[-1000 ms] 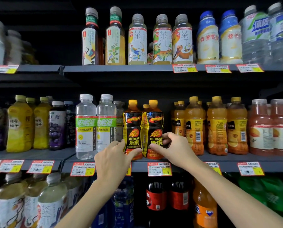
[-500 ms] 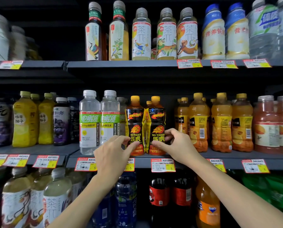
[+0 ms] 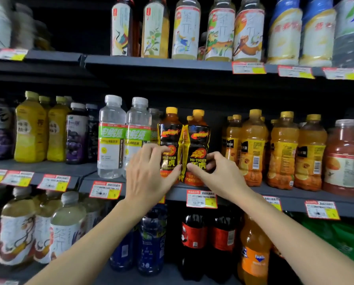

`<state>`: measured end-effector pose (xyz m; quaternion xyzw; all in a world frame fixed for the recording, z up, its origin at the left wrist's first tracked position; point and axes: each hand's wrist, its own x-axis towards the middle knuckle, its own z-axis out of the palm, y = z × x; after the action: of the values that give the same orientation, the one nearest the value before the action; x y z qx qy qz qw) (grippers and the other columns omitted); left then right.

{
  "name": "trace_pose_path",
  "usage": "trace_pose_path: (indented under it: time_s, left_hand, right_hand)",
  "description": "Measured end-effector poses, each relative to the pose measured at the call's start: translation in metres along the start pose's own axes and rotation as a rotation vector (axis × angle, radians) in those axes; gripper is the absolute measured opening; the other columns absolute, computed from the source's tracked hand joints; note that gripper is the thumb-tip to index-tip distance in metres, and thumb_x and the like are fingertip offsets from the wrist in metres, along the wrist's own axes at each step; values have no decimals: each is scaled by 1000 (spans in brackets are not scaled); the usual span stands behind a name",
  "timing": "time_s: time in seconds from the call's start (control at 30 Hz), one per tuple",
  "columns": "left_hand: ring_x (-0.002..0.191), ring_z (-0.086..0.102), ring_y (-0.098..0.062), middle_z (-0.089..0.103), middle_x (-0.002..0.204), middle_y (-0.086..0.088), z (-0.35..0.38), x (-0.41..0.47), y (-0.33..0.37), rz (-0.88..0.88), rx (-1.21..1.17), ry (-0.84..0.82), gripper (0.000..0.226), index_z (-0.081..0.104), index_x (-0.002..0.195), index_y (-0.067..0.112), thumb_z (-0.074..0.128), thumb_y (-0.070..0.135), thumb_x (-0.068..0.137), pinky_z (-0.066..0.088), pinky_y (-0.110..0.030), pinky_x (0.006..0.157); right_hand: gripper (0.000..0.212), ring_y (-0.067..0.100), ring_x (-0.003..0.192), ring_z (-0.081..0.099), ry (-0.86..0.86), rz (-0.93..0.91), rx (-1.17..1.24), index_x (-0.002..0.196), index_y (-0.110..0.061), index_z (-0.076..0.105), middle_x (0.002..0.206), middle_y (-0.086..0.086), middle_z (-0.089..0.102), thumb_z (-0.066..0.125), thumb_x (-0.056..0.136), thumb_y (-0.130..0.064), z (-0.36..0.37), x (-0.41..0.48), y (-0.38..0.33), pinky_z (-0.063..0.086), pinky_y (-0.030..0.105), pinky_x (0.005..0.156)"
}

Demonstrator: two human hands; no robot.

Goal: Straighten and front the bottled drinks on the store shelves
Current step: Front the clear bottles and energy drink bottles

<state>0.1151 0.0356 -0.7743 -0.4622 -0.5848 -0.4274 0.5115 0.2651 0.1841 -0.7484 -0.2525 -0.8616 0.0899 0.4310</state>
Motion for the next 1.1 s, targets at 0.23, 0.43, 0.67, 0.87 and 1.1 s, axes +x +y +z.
trace_pose_path:
  time_s: [0.23,0.43,0.67,0.87,1.1]
  left_hand:
    - [136,41,-26,41,143,-6,26,25,0,225,10,-37,51,60,133,13,67,37,89,25,-36,113]
    - [144,35,-29,41,148,-9,29,26,-2,218,-1,-53,46,62,132,13,65,32,90,18,-36,119]
    - [146,29,-33,38,152,-15,31,23,-7,188,-66,-13,45,60,130,12,63,24,87,20,-41,118]
    - [148,26,-31,34,153,-13,33,22,-8,260,-119,-55,44,62,129,10,65,21,87,19,-43,120]
    - [152,21,-28,33,155,-13,35,20,-7,324,-106,-62,46,62,131,12,62,33,90,11,-43,122]
  right_hand:
    - [74,-3,94,55,46,-23,2,123,-43,52,108,-25,56,37,73,-96,10,-2,4,46,27,73]
    - [56,-3,91,60,-61,-34,64,110,-42,58,101,-21,64,40,82,-87,6,-4,2,54,33,78]
    - [56,-8,103,63,-79,-38,232,126,-32,66,111,-23,70,58,86,-70,1,-7,6,54,27,91]
    - [35,-1,107,65,-77,-31,274,125,-27,67,114,-19,71,65,95,-45,2,-8,-1,53,24,90]
    - [36,4,102,67,105,-105,271,122,-24,69,108,-15,72,61,96,-47,3,-11,4,52,21,85]
